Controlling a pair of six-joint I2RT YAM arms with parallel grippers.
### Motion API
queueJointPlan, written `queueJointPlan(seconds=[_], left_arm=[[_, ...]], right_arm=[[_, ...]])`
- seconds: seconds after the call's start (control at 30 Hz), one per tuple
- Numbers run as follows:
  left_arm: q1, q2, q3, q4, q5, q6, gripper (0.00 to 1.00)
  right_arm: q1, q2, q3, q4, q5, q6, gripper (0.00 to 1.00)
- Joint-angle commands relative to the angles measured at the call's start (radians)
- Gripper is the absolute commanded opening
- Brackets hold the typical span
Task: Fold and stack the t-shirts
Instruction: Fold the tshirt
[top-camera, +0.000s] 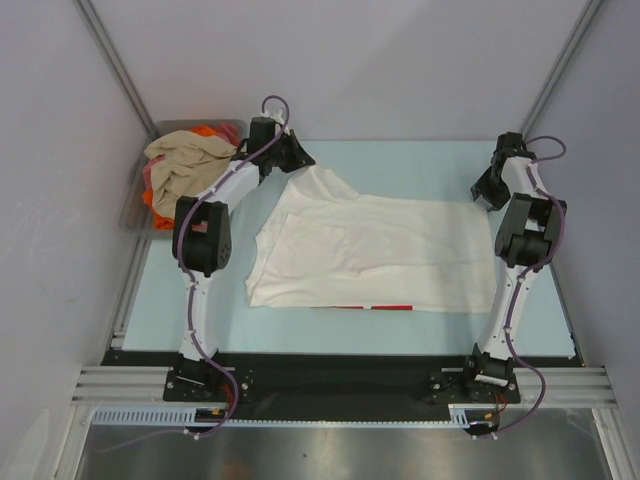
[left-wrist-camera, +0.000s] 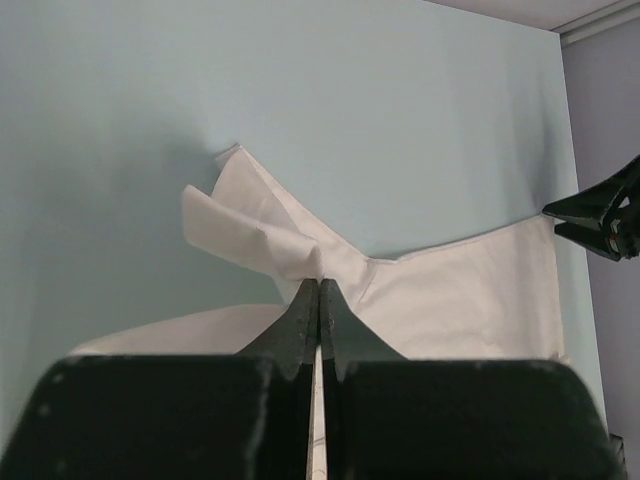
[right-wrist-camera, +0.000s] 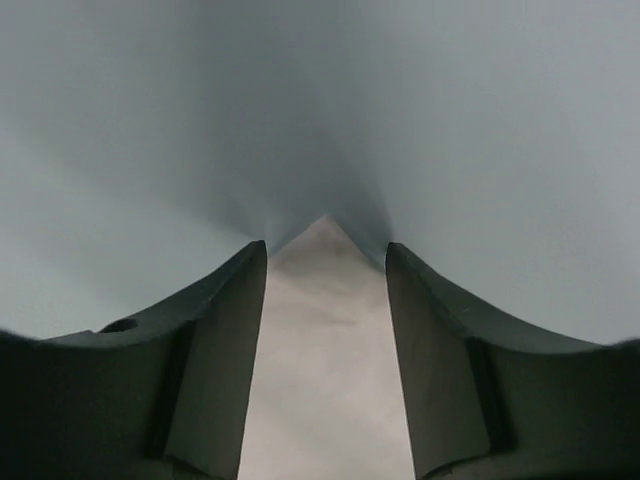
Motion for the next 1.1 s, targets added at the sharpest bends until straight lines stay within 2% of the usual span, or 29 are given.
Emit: queueJointPlan(seconds=[0.0, 0.07, 0.17, 0.23, 0.27, 0.37, 0.4, 0.47, 0.67, 0.77, 0.9, 1.07], left_arm=[[-0.006, 0.006, 0.027, 0.043, 0.037, 0.001, 0.0], [-0.006, 0.006, 0.027, 0.043, 0.045, 0.001, 0.0], [-0.006, -0.002, 0.022, 0.04, 0.036, 0.008, 0.0], [-0.006, -0.003, 0.02, 0.04, 0.037, 0.005, 0.0], [-0.006, -0.008, 0.02, 0.038, 0.039, 0.002, 0.0], [-0.006, -0.022, 0.014, 0.037, 0.045, -0.003, 0.0], [-0.008, -0.028, 0.013, 0.035, 0.045, -0.002, 0.0], [-0.006, -0.04, 0.011, 0.023, 0.044, 0.001, 0.01], [-0.006, -0.137, -0.024, -0.011, 0.042, 0.014, 0.0], [-0.006, -0.221, -0.098, -0.02, 0.028, 0.026, 0.0], [-0.008, -0.353, -0.29, -0.003, 0.013, 0.026, 0.0], [-0.009, -0.537, -0.524, 0.041, -0.018, 0.028, 0.0]], right_arm=[[0.0, 0.019, 0.06, -0.033, 0.008, -0.024, 0.55], [-0.002, 0.03, 0.065, -0.03, -0.001, -0.027, 0.51], [-0.002, 0.035, 0.052, -0.033, -0.009, -0.027, 0.34], [0.003, 0.025, 0.023, -0.022, -0.011, -0.027, 0.29], [0.006, 0.021, 0.016, -0.02, -0.011, -0.031, 0.22], [0.006, 0.004, -0.006, -0.01, -0.014, -0.032, 0.13], [0.006, 0.001, -0.008, -0.008, -0.017, -0.034, 0.05], [0.006, -0.022, -0.006, -0.014, -0.029, -0.035, 0.0], [0.023, -0.18, -0.061, -0.023, -0.038, -0.028, 0.0], [0.03, -0.267, -0.165, -0.007, -0.038, -0.026, 0.0], [0.03, -0.454, -0.409, 0.077, -0.057, -0.011, 0.0], [0.02, -0.577, -0.593, 0.119, -0.072, 0.002, 0.0]])
